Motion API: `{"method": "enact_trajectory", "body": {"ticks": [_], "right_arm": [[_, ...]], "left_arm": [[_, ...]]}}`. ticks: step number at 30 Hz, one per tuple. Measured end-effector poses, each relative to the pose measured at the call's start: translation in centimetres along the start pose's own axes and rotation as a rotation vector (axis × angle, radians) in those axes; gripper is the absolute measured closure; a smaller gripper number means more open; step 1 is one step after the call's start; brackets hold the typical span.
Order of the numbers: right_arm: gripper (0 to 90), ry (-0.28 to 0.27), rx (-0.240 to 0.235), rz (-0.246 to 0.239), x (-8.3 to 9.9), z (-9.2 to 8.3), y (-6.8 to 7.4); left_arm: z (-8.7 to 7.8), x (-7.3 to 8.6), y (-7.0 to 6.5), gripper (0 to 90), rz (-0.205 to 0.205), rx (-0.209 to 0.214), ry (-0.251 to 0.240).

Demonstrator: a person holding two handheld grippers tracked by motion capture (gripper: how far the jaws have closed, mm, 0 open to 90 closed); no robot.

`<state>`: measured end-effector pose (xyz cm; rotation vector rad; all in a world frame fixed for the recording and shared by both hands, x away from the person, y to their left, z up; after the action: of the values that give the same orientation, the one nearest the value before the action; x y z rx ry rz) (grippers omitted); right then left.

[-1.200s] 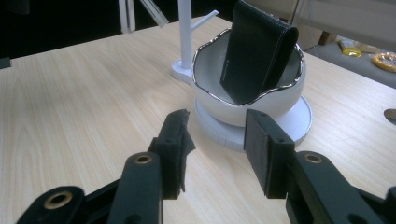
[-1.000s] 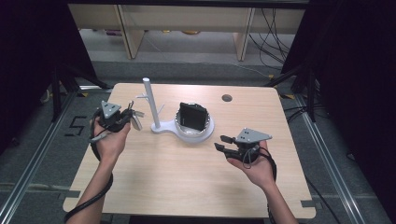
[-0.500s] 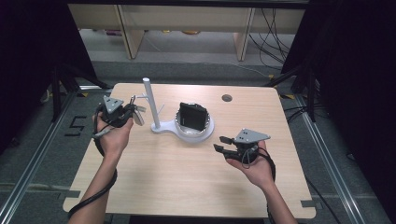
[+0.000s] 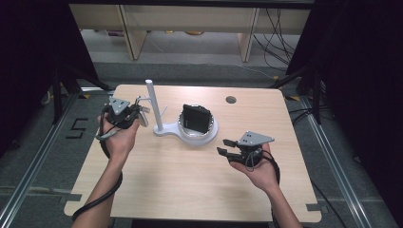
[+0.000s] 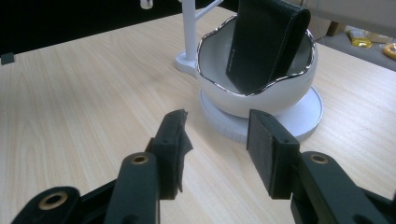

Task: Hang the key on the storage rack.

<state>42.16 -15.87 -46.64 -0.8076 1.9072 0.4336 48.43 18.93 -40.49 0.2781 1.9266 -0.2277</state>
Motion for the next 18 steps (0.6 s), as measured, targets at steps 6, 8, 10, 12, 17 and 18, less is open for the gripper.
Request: {"method": "enact_trajectory", "body": {"ticks": [6,8,10,12,17,18], "right_arm": [[58.0,0.001,-0.005,-0.002,0.1,0.1,-0.1],[57.9,0.004,-0.004,0.001,0.1,0.1,-0.1],[57.9,0.006,-0.004,0.001,0.1,0.1,-0.2],[57.8,0.009,0.0,0.008,0.1,0.0,-0.2],[57.7,-0.016,0.012,-0.006,0.0,0.3,-0.3],[57.6,-0.004,0.004,-0.01,0.1,0.2,-0.4]], "left_arm": [[-0.2,0.0,-0.3,83.0,0.048,-0.032,-0.005],[-0.2,0.1,-0.5,82.7,0.069,-0.048,-0.009],[-0.3,0.1,-0.7,82.6,0.09,-0.059,-0.008],[-0.3,0.1,-0.8,82.4,0.111,-0.071,-0.017],[-0.6,-0.2,-1.4,82.7,0.164,-0.091,-0.039],[-0.6,-0.2,-1.5,82.8,0.17,-0.093,-0.04]]}}
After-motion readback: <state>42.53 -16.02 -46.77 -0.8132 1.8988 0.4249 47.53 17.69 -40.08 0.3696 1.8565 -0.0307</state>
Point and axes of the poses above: each handheld gripper's, and its own axes: z roughly forward along the jaws, x roughly out of its underside, y roughly to its left, the point moved 5 cm from there along z, roughly forward along the jaws, and after that the axes turned 9 degrees about x, right-handed, at the moved point
